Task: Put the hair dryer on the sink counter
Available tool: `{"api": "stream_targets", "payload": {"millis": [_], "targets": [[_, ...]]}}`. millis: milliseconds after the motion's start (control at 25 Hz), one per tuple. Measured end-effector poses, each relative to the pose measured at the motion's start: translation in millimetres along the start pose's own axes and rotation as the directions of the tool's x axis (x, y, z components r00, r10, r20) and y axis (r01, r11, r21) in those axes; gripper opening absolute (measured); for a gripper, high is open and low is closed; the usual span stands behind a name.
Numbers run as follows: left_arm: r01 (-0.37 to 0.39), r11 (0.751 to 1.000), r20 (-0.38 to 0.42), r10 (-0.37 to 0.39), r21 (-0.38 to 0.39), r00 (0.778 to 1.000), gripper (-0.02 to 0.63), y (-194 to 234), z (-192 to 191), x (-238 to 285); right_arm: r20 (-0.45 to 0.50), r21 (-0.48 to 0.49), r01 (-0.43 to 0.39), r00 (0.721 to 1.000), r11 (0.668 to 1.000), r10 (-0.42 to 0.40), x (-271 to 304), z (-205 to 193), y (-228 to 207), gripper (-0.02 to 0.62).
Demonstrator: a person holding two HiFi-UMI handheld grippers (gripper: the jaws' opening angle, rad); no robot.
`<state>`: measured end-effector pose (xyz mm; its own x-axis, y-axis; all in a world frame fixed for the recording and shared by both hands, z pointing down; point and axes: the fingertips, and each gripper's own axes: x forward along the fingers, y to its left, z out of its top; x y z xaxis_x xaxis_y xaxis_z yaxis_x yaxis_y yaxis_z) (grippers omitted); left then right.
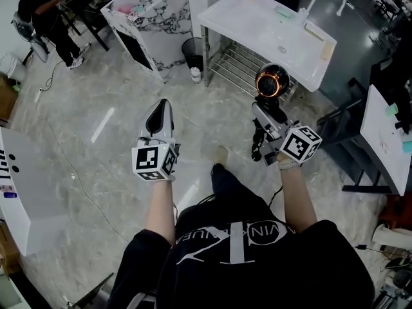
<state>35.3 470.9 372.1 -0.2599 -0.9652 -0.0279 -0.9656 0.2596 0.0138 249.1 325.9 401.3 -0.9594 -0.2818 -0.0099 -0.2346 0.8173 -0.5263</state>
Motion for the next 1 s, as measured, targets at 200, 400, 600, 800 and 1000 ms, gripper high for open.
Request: {"api": "stream_targets", "payload": {"millis": [200,400,600,800,1000], "targets": [[-0.009,1.000,-0.006,0.009,-0.001,1.000,0.000,26,3,47,-0.007,-0.005,-0.005,1.000,1.000,0.005,48,17,-23,0.258],[-0.012,1.000,-0.014,0.012,-0.005,1.000,0.000,51,2,99,-0.040,-0.003,0.000,0.999,1.000,0.000,94,25,-50,0.259],[-0.014,1.000,-0.016,0.013,-0.017,1.000,0.000,71,4,149,-0.051,-0.008,-0.001,0.999,1.000,0.001,135,40,-75,0.259],[0.000,1.000,-0.019,0.000,-0.011,1.000,0.000,77,2,196,-0.054,-0.005,0.001,0.999,1.000,-0.001,163,52,-103,0.259],[0.023,1.000,-0.004,-0.023,-0.003,1.000,0.000,79,6,239,-0.040,-0.008,0.019,0.999,1.000,-0.020,181,68,-130,0.259]]}}
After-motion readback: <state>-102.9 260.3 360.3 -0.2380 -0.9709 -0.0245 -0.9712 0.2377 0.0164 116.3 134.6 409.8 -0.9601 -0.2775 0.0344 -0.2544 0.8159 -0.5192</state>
